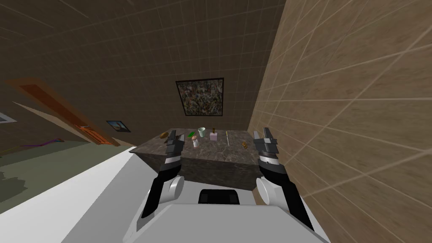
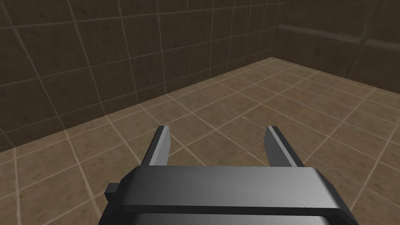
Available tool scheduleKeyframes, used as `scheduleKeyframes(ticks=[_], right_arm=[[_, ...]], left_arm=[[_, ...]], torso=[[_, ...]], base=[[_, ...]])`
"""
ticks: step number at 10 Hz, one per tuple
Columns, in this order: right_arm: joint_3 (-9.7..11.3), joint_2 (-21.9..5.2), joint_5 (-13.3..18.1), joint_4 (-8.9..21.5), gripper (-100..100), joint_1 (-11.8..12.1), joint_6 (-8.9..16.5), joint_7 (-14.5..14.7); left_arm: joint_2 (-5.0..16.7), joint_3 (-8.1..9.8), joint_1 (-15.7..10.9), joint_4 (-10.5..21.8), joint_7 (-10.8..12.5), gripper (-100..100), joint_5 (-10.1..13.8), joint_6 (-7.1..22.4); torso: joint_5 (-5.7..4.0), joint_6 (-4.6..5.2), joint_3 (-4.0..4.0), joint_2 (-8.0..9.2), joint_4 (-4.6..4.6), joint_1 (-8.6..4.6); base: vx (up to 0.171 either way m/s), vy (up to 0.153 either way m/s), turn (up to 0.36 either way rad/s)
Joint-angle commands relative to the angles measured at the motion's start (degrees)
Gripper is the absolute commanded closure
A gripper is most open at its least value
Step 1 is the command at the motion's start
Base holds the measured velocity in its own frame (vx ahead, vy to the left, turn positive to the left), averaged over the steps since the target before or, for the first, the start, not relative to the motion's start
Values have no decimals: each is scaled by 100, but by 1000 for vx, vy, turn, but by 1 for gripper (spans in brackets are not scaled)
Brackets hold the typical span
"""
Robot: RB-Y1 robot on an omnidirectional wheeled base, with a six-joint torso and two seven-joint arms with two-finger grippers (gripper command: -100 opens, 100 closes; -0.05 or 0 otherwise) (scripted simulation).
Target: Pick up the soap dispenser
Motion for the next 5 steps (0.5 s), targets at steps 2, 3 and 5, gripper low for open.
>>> scheduleKeyframes(ticks=[2, 3, 5], right_arm=[[0, 0, 0, 0, 0, -1, 0, 0], [0, 0, 0, 0, 0, -1, 0, 0], [1, 0, 0, 0, 0, -1, 0, 0]], left_arm=[[299, 42, -120, 30, 56, -100, 195, 173], [441, 66, -195, 54, 94, -100, 324, 287], [743, 122, -387, 129, 199, -100, 666, 590]], torso=[[0, 2, 3, 5, 1, -2], [-1, 2, 7, 12, 3, -4], [-1, 2, 16, 28, 6, -5]], base=[[-30, -12, -102], [-69, -11, -138], [-84, -21, -194]])
